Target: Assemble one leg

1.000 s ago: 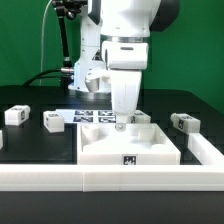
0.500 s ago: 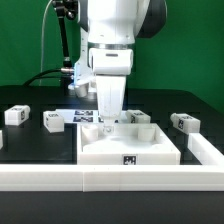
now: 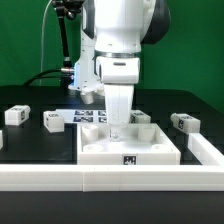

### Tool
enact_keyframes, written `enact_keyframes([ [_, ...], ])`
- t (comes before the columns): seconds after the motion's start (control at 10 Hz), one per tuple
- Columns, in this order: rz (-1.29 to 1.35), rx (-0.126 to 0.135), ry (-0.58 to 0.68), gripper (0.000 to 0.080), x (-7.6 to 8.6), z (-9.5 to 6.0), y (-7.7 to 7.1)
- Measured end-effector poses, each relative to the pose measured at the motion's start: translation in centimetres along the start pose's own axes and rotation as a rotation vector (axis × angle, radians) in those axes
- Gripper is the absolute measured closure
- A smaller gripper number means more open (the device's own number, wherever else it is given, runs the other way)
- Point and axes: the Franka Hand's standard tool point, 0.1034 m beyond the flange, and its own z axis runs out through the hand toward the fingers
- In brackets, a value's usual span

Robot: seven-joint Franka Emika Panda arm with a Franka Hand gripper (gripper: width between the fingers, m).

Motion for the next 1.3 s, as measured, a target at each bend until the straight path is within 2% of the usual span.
enact_keyframes([
  [0.1,0.000,0.000,0.000,0.0286,0.0,0.0,0.0],
  [0.3,0.001,0.000,0.000,0.0559,-0.1,0.0,0.0],
  [0.4,0.001,0.000,0.000,0.0728,-0.1,0.0,0.0],
  [1.1,0.008,-0.006,0.001,0.0743,0.1,-0.1,0.2],
  [1.3,0.016,-0.010,0.008,0.0742,1.9,-0.2,0.5],
])
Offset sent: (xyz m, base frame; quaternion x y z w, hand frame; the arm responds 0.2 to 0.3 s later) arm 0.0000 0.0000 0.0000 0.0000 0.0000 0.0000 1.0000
